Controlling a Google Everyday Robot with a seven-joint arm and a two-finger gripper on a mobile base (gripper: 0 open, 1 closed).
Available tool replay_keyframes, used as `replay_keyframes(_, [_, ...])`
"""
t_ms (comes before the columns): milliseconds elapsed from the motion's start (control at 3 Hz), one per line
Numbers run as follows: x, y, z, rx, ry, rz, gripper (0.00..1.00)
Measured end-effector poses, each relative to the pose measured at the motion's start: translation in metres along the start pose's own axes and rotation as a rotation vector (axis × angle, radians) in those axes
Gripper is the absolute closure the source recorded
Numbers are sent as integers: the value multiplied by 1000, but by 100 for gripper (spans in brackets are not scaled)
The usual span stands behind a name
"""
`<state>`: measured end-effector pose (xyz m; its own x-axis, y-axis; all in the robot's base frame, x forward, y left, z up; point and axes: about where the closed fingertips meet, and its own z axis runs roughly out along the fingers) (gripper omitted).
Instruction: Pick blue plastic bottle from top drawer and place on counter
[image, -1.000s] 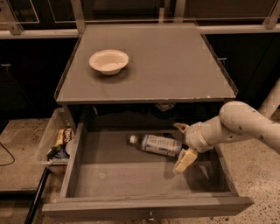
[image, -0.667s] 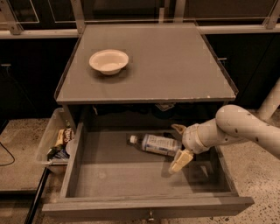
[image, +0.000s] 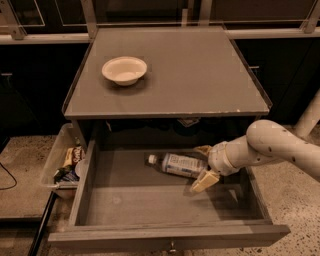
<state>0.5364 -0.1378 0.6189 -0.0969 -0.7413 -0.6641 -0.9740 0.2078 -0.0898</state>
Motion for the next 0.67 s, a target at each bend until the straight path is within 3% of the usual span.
replay_keyframes(667, [0, 0, 0, 0, 0, 0, 66])
